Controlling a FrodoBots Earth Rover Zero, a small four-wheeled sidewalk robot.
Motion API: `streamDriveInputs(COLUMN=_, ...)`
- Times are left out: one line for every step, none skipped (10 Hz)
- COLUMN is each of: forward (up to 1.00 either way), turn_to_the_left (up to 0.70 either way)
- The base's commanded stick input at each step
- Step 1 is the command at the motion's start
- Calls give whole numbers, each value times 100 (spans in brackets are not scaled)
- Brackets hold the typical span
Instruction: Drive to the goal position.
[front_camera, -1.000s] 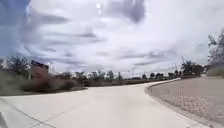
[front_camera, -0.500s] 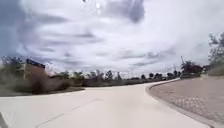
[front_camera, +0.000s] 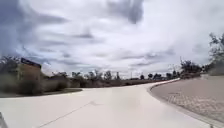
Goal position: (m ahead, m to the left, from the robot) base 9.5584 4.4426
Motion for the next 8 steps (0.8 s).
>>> streamDriveInputs(forward=85, turn_to_the_left=0)
streamDriveInputs(forward=85, turn_to_the_left=0)
streamDriveInputs(forward=85, turn_to_the_left=0)
streamDriveInputs(forward=85, turn_to_the_left=0)
streamDriveInputs(forward=85, turn_to_the_left=0)
streamDriveInputs(forward=85, turn_to_the_left=0)
streamDriveInputs(forward=85, turn_to_the_left=0)
streamDriveInputs(forward=85, turn_to_the_left=0)
